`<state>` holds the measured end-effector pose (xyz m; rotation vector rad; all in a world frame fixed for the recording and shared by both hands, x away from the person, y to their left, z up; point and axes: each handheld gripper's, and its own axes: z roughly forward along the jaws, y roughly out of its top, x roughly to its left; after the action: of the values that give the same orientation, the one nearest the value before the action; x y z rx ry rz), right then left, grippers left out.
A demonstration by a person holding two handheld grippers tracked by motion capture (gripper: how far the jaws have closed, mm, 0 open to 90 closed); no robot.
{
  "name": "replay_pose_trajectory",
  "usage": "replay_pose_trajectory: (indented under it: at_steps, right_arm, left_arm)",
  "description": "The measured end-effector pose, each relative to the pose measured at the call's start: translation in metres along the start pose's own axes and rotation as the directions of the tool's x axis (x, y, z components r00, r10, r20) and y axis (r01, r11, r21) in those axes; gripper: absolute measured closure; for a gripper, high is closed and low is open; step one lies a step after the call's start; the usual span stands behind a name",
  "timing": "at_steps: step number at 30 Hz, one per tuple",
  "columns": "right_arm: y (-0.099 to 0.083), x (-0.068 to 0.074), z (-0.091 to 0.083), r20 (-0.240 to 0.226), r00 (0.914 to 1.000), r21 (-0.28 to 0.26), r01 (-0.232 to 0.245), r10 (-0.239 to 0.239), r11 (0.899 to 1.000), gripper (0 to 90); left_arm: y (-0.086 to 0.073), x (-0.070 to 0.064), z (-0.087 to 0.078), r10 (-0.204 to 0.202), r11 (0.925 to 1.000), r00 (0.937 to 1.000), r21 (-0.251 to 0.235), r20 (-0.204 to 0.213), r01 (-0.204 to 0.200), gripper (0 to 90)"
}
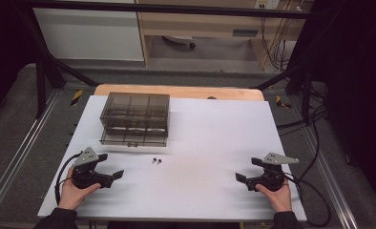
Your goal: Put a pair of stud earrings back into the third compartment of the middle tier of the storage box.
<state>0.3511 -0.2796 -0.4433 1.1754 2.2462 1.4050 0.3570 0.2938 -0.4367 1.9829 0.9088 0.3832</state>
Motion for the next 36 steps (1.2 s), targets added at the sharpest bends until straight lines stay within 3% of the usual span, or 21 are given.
replay_pose_trajectory:
  at_steps: [24,36]
  right_arm:
    - [-0.003,-0.001,0.001,0.007,0.9999,0.022,0.009,-0.009,1.000,0.7]
    - [-0.003,0.000,0.001,0.013,0.9999,0.031,0.009,-0.010,0.999,0.7]
  left_arm:
    - [0.010,-0.013,0.013,0.023,0.9990,0.9997,0.040,0.002,-0.023,3.8]
    - [0.022,-0.023,0.017,0.023,0.9986,0.9997,0.047,-0.002,-0.023,4.2]
